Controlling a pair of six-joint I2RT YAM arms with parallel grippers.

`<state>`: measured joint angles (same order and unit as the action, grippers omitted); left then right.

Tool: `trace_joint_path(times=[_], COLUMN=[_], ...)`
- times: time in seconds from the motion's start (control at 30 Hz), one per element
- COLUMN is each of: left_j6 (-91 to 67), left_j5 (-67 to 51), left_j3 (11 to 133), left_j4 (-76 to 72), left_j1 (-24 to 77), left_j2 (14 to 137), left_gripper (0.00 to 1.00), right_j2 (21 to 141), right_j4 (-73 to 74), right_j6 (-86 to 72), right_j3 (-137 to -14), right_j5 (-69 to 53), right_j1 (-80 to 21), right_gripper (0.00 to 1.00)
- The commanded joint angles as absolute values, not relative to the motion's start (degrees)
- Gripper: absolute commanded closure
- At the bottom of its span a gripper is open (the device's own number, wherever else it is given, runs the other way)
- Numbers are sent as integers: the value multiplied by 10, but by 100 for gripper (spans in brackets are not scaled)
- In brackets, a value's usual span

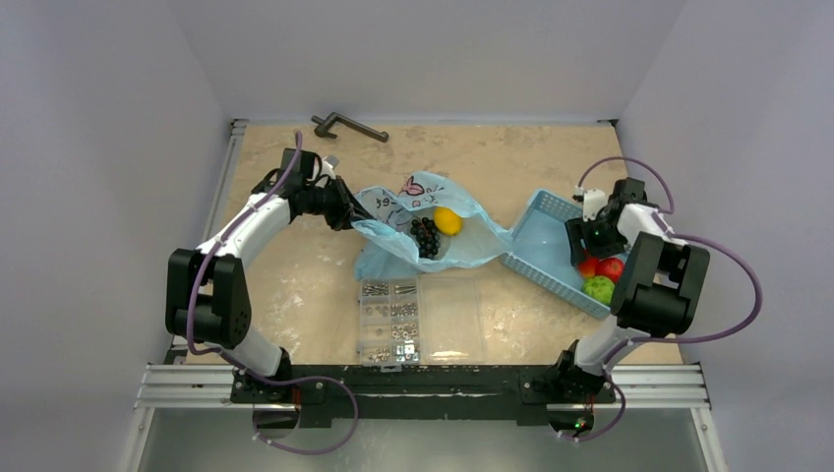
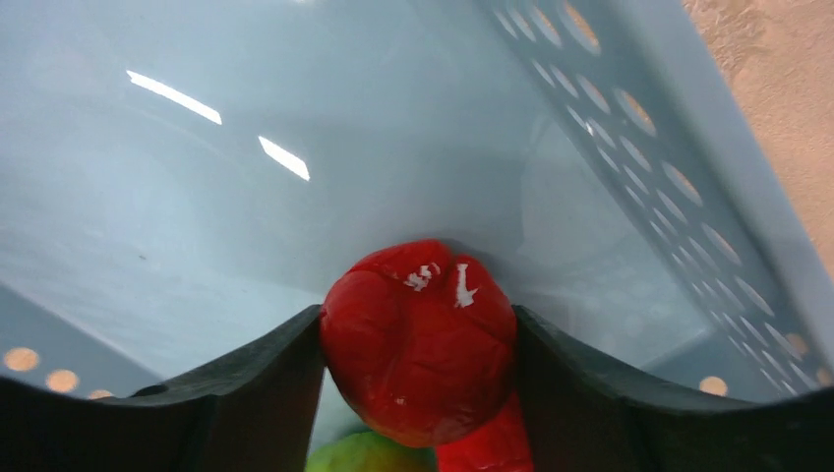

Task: Place the fake fruits into the plastic bag and tie a complex knot

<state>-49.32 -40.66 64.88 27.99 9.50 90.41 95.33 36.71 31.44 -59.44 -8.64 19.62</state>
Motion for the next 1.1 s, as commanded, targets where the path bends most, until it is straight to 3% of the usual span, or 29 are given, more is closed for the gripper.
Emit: trace_joint_path(times=[0.0, 0.07, 0.17, 0.37, 0.53, 0.67, 0.8, 1.07], left_j6=[-478, -478, -477, -478, -479, -478, -473, -457], left_j5=[-409, -410, -410, -410, -412, -415, -417, -420], left_j3=[659, 659, 658, 655, 660, 657, 655, 667], left_j4=[281, 281, 281, 279, 278, 281, 284, 292], left_j1=[91, 91, 91, 91, 91, 94, 93, 93], left_j2=[894, 895, 895, 900, 905, 902, 892, 884], left_gripper=[100, 100, 100, 100, 100, 100, 100, 100], right_j2=[935, 918, 882, 834, 767, 747, 784, 823], right_j4=[354, 371, 423, 502, 346, 247, 285, 185], right_j6=[321, 319, 307, 244, 104, 114, 242, 400], right_j3=[-596, -614, -676, -877, -913, -884, -851, -711], right_j5=[-111, -124, -187, -405, -491, -466, -372, -201], right_j1=[195, 196, 195, 173, 27, -147, -293, -383], right_gripper=[47, 60, 70, 78, 81, 79, 80, 83])
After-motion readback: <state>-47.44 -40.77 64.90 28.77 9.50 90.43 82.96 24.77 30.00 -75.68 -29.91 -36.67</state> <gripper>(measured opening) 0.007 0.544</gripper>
